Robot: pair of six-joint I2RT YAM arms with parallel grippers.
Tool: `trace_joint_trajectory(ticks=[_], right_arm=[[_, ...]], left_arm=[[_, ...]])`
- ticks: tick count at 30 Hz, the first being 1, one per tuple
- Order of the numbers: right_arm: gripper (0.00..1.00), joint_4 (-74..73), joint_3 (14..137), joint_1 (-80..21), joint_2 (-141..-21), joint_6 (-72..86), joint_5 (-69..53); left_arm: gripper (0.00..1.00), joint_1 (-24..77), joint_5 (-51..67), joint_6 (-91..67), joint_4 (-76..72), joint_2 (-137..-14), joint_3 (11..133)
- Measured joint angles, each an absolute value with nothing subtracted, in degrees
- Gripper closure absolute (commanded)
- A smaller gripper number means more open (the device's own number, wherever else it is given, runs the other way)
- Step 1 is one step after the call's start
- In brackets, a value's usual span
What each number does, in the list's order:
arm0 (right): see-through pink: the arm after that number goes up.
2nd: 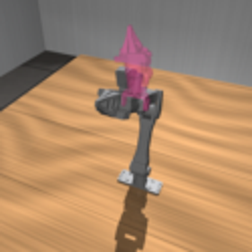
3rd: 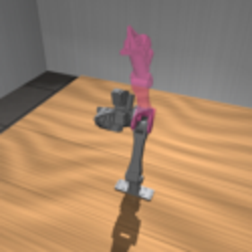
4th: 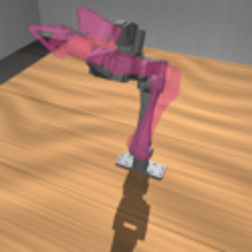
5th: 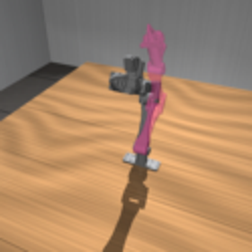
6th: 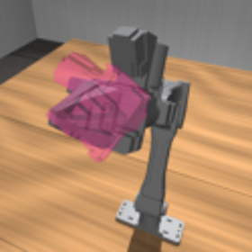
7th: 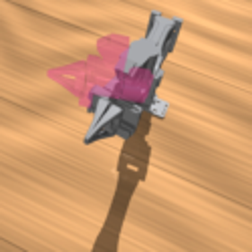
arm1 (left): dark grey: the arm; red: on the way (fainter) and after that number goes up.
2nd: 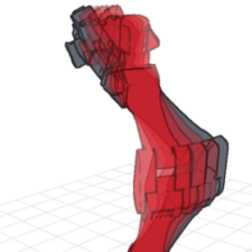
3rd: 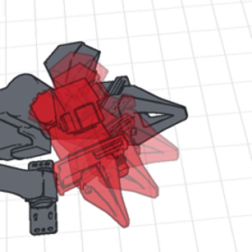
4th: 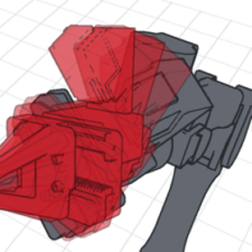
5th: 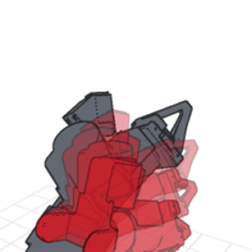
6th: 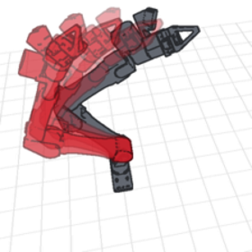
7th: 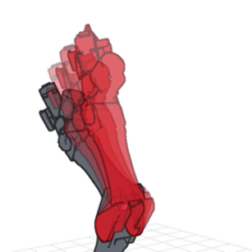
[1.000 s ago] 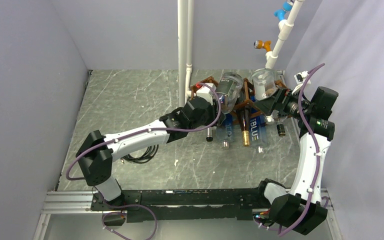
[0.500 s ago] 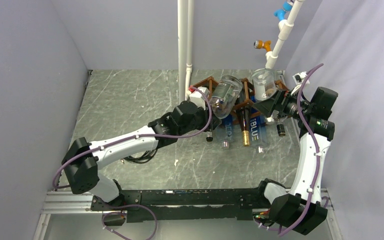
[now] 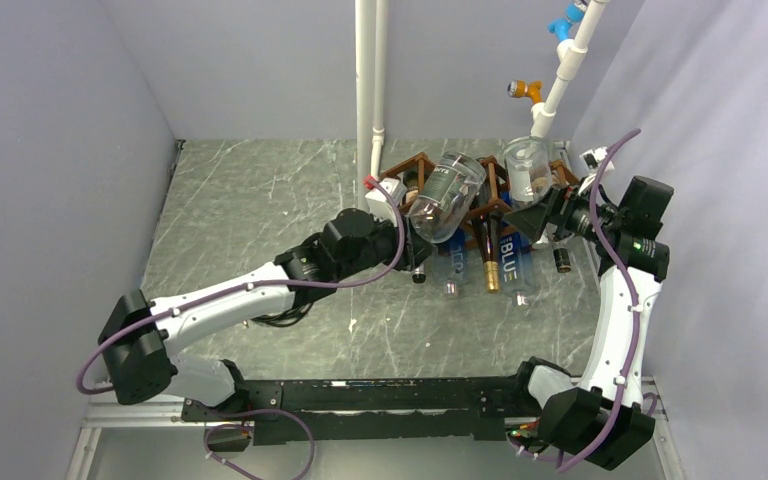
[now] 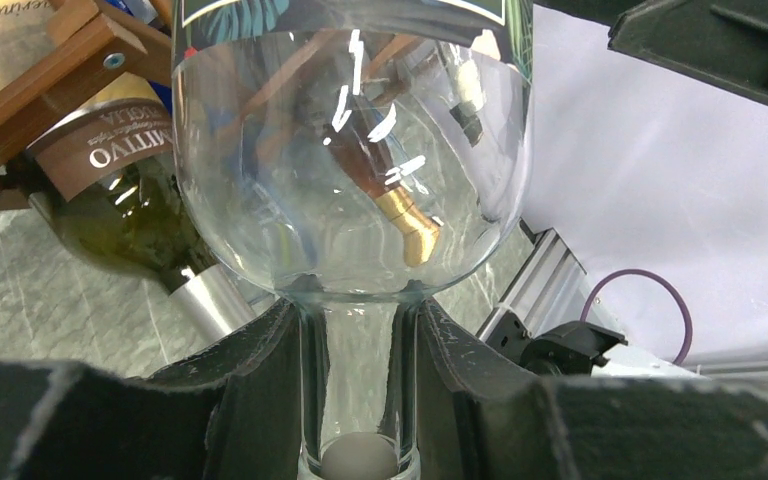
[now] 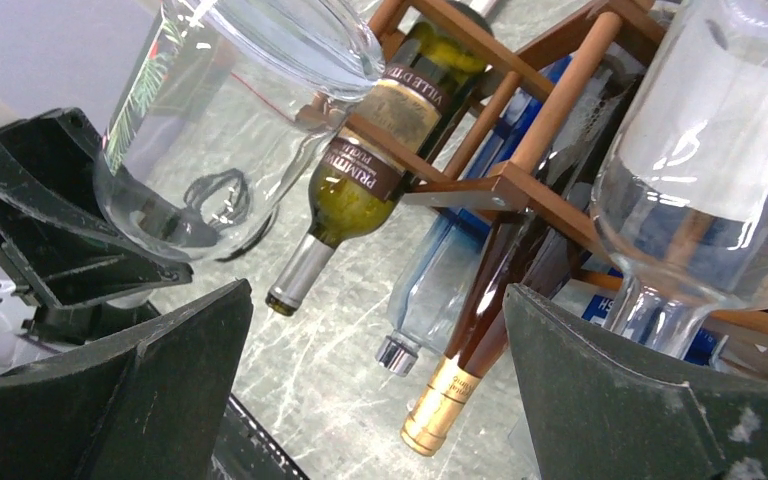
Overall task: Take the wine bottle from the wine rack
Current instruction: Pick up the wine bottle from the wine rack.
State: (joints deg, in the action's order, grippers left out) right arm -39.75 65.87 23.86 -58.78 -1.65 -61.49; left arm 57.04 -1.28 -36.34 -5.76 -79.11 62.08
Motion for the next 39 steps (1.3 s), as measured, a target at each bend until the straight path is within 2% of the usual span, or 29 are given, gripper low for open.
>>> trace_joint_trajectory(ticks=[12,22,39], right_arm=[[0.0,-47.16,65.95,22.13,-58.81,-12.6,-65.08],[0.0,-53.15,67.51,14.33,-59.0,-20.34,-63.05],[0.0,-68.23,77.12,0.05,-64.75,-45.28,-60.12]], left_arm=[[1.0,56.97,1.83,-34.63,-1.78,-69.52,56.82],[1.0,56.97,2.76,-34.5,3.09,-60.42,52.77],[1.0,56.97,3.2,-31.44,31.16,-53.06,55.33]])
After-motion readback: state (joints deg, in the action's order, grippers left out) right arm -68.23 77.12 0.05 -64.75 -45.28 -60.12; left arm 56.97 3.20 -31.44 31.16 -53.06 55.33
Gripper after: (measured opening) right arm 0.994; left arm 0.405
